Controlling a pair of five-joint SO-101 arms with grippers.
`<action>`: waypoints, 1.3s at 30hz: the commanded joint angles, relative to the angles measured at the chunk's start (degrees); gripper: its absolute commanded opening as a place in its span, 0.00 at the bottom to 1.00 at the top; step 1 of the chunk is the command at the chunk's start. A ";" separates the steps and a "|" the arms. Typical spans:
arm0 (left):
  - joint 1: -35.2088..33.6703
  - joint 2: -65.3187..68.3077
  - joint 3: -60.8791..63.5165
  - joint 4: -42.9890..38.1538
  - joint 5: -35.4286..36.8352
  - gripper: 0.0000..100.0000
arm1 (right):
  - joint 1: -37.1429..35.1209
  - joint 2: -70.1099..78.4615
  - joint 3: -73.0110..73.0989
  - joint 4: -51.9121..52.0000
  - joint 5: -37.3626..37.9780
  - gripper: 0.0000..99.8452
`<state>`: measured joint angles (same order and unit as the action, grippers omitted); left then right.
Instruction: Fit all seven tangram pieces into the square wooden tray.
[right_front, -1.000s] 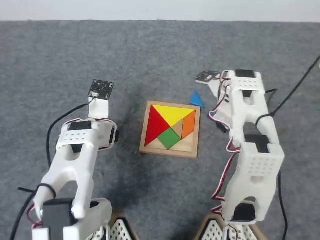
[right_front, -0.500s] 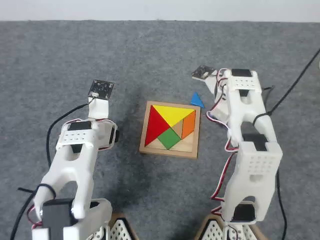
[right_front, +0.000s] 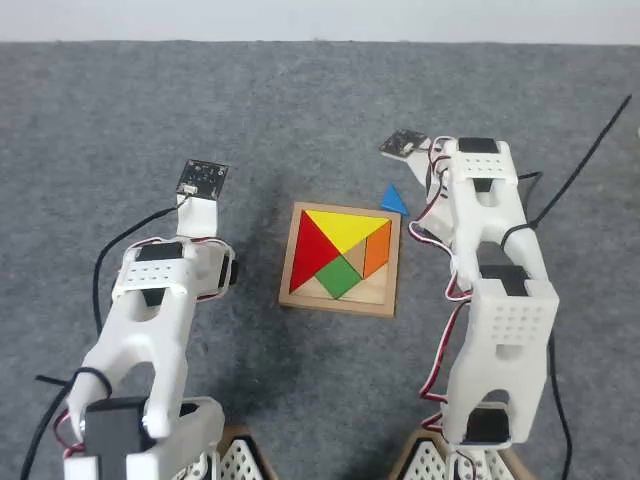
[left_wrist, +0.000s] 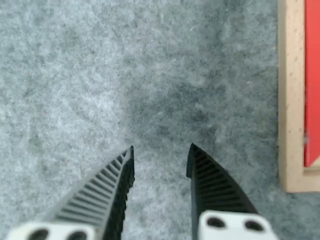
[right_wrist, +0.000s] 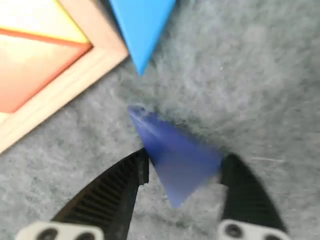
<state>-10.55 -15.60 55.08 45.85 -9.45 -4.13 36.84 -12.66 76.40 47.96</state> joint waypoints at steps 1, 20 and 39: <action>-0.44 -0.18 -1.54 -1.14 -0.53 0.16 | -1.80 0.48 -0.09 -0.04 -1.85 0.04; -0.44 -0.18 -1.54 -1.14 -0.70 0.16 | -4.44 -9.63 -0.09 9.71 -7.47 0.16; -0.44 -0.18 -1.54 -1.14 -0.70 0.16 | -8.92 0.48 0.00 -5.41 -13.10 0.34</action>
<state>-10.55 -15.60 55.08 45.85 -9.54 -12.40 36.40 -11.52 70.95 36.00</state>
